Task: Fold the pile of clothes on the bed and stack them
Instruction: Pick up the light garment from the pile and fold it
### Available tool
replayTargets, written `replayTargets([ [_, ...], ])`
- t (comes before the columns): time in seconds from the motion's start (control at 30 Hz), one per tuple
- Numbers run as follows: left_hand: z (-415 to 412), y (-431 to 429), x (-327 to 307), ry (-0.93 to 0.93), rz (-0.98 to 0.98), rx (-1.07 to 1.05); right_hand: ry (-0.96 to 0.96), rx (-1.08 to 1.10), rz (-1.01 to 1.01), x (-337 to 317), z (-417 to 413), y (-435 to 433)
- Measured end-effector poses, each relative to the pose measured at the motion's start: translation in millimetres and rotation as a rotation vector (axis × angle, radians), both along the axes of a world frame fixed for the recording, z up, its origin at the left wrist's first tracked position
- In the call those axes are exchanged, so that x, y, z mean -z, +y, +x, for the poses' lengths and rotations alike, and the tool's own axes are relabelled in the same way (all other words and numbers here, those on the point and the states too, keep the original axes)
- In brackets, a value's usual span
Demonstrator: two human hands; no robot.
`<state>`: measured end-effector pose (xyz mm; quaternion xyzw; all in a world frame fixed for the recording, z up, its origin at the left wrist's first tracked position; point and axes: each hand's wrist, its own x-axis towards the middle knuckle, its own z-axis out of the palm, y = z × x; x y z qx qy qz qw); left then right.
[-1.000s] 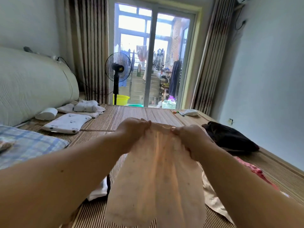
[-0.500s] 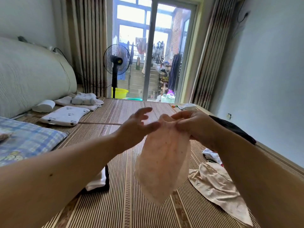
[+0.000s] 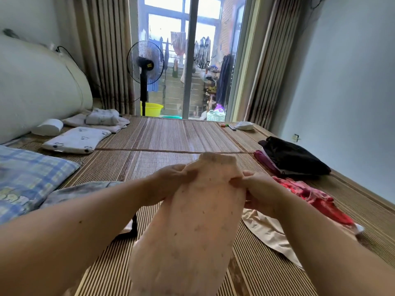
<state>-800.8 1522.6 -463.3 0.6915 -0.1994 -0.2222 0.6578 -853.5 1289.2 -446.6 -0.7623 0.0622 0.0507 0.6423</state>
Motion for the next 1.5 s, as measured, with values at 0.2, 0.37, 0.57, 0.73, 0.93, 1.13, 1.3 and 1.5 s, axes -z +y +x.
replayTargets([
  [0.2, 43, 1, -11, -0.342, 0.271, -0.339, -0.327, 0.077, -0.003, -2, 40, 10],
  [0.37, 43, 0, -12, -0.673, 0.381, -0.460, -0.462, -0.003, -0.042, 8, 43, 5],
  [0.57, 8, 26, 99, -0.615, 0.866, -0.105, -0.133, -0.251, -0.287, 108, 3, -3],
  [0.73, -35, 49, 182, -0.573, 0.987, 0.310, 0.214, -0.464, -0.634, 172, -28, -5],
  [0.93, -35, 47, 190, -0.426, 0.847, 0.141, 0.257, -0.418, -0.373, 178, -20, -6],
  [1.13, -4, 24, 162, -0.229, 0.347, -0.248, 0.017, -0.147, 0.030, 157, 25, 15],
  [1.3, 35, 5, 156, -0.165, 0.647, -0.631, -0.065, 0.178, -0.500, 166, 75, 39],
  [1.5, 34, -1, 201, -0.545, 1.112, -0.186, -0.176, -0.220, -0.887, 217, 86, 51],
])
